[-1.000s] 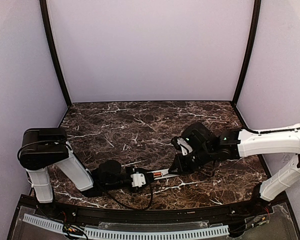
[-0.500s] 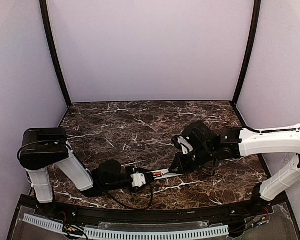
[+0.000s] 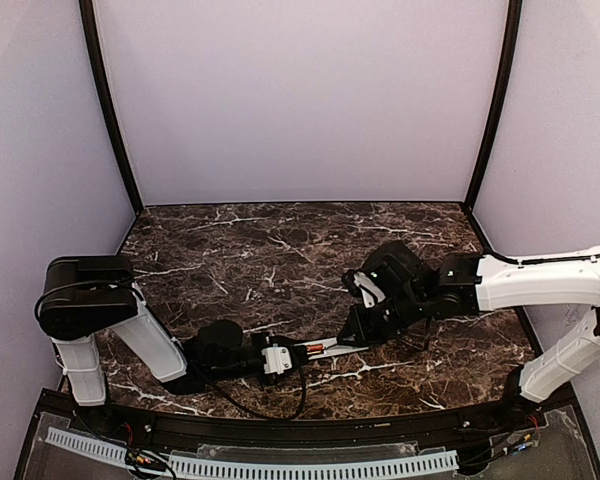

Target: Unload the batteries from the remote control

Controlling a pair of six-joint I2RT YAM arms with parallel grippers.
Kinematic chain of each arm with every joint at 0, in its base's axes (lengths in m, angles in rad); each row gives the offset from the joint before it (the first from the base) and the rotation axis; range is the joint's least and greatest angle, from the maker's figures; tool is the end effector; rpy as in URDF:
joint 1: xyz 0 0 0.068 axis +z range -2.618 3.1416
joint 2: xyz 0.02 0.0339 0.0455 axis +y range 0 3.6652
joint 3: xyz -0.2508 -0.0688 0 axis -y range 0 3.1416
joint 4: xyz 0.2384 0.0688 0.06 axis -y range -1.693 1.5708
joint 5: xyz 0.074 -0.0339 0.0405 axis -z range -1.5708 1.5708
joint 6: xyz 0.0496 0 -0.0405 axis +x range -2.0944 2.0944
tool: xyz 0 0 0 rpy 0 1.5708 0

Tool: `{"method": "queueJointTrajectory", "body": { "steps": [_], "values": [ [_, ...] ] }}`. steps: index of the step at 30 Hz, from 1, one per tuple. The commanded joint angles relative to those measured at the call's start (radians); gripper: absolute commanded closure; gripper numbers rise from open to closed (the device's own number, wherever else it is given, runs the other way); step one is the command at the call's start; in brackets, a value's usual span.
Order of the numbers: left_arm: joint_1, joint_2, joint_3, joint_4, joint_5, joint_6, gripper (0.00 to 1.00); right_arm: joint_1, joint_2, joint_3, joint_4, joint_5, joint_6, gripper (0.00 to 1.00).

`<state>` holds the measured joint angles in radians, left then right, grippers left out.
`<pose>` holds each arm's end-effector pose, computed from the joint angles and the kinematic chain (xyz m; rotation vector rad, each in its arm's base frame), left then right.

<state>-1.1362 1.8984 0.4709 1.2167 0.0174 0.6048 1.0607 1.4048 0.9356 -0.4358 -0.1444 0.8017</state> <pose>0.1318 -0.2861 0.0977 1.3837 1.1496 -0.3971 0.1375 0.2604 0.2098 -0.4193 2.6920 0.8732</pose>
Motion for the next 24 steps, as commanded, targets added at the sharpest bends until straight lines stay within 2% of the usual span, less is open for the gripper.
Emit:
{"method": "queueJointTrajectory", "body": {
  "steps": [1, 8, 24],
  "values": [
    [0.003, -0.001, 0.014, -0.002, 0.006, -0.004, 1.00, 0.010, 0.010, 0.023, -0.012, 0.016, -0.010, 1.00],
    [0.003, -0.001, 0.014, -0.003, 0.004, -0.003, 1.00, 0.010, -0.010, 0.018, -0.043, 0.036, -0.006, 1.00],
    [0.003, -0.001, 0.017, -0.009, 0.010, -0.005, 1.00, 0.014, 0.039, 0.036, 0.011, 0.018, -0.012, 1.00]
  ]
}}
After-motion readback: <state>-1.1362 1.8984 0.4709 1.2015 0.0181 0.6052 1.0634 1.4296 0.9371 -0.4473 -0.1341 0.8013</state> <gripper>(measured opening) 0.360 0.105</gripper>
